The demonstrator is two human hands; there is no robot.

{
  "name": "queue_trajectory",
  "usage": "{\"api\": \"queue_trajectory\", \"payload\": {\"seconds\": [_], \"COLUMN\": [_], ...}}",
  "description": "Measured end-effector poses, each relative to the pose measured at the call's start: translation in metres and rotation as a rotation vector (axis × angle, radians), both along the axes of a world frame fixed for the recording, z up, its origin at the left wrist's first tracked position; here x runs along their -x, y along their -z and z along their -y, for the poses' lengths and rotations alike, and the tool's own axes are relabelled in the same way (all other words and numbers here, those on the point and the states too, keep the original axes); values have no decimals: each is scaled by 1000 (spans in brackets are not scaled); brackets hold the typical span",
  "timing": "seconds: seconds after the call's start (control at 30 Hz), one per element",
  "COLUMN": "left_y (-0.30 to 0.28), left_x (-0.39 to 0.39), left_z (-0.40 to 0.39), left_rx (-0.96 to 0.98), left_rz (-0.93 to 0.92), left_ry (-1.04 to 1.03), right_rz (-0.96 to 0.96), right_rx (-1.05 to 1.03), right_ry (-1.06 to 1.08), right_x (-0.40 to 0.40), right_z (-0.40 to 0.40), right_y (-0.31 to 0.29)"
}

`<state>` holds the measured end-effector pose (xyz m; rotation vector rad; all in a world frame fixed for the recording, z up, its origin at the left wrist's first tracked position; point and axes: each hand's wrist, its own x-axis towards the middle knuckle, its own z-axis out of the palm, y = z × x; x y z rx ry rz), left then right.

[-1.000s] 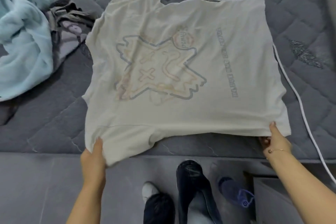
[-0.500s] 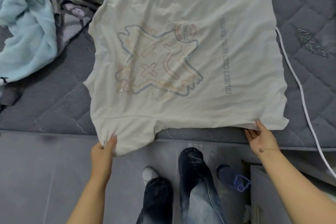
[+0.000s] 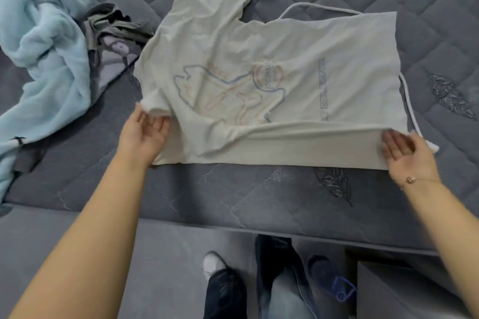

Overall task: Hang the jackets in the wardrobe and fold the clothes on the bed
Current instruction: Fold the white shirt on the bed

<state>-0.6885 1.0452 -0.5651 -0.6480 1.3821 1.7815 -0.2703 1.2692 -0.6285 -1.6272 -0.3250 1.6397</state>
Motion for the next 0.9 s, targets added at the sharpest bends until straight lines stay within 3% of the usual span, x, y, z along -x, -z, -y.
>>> {"api": "queue_trajectory", "payload": {"seconds": [0.1, 0.17, 0.3, 0.37, 0.53, 0.73, 0.9], "left_y": [31, 56, 97, 108, 114, 112, 109], "left_x": [-6, -29, -97, -118, -113, -107, -136], "left_z": [-8, 3, 33, 35, 5, -12, 11], "left_rx": [70, 208, 442, 416, 139, 273, 369], "left_rz": [-63, -76, 77, 139, 149, 30, -11], "left_ry": [102, 175, 169, 157, -34, -210, -185], "right_rz": [-28, 74, 283, 243, -7, -81, -55], "right_rx": [56, 111, 232, 274, 179, 264, 296], "right_ry": [-59, -103, -149, -119, 27, 255, 312], "right_x": [10, 9, -6, -12, -2, -15, -59], "right_z": [-14, -5, 43, 59, 28, -1, 7], "right_y": [12, 20, 37, 43, 47, 56, 54]}}
